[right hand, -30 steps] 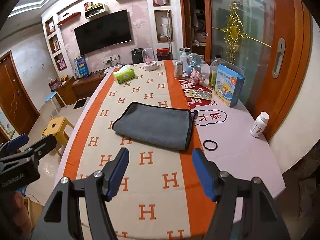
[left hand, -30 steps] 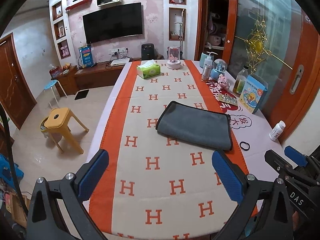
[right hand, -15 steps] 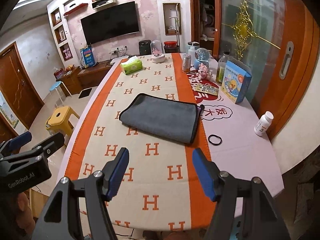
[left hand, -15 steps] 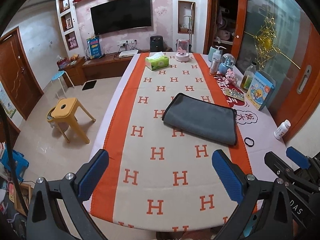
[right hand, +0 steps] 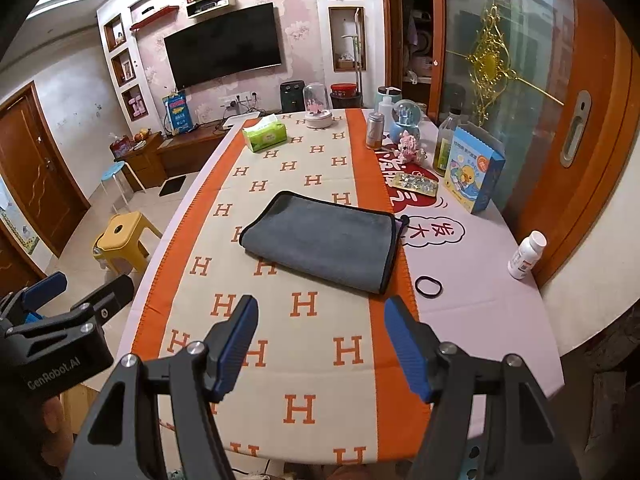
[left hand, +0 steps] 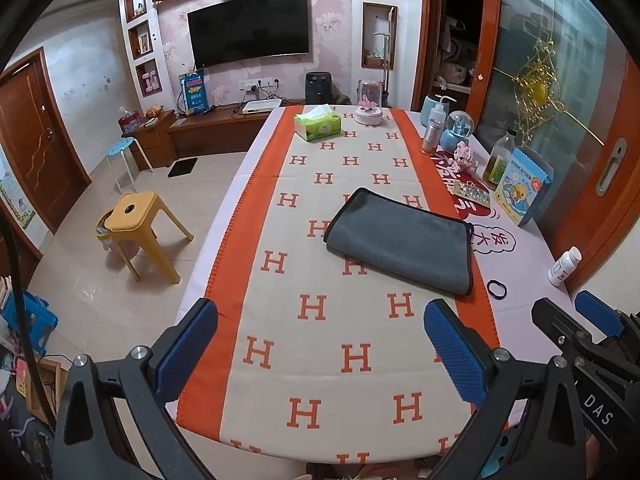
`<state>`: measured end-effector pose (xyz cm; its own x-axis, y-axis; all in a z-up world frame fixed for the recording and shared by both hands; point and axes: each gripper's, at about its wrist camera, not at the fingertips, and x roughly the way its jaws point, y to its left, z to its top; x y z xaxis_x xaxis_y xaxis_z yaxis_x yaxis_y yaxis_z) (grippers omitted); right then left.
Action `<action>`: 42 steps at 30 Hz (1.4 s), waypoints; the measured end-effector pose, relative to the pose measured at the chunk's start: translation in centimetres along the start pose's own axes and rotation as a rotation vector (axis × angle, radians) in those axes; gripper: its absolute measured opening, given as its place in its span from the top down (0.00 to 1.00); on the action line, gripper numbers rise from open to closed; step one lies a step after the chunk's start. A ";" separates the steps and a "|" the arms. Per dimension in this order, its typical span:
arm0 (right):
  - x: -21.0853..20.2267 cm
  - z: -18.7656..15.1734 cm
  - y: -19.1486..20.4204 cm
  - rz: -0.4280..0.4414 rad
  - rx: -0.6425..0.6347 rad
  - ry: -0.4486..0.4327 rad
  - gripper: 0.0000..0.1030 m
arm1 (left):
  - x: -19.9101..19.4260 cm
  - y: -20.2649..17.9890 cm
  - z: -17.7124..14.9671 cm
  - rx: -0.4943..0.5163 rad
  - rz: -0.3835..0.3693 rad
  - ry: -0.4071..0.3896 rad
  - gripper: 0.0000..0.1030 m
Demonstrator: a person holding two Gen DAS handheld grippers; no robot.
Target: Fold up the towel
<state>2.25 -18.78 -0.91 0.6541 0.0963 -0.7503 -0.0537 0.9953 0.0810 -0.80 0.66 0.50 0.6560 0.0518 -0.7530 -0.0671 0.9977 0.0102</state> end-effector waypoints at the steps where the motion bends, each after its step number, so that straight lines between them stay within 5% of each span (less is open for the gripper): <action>1: -0.1 0.0 -0.1 -0.001 0.005 -0.001 0.36 | 0.0 0.0 0.0 -0.001 0.001 -0.001 0.01; 42: -0.1 -0.2 -1.1 0.017 0.005 0.023 0.36 | 0.1 -0.5 -0.3 0.001 -0.001 0.003 0.01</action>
<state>2.13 -19.87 -1.06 0.6355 0.1134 -0.7637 -0.0609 0.9934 0.0968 -0.97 0.14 0.24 0.6538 0.0508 -0.7549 -0.0660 0.9978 0.0099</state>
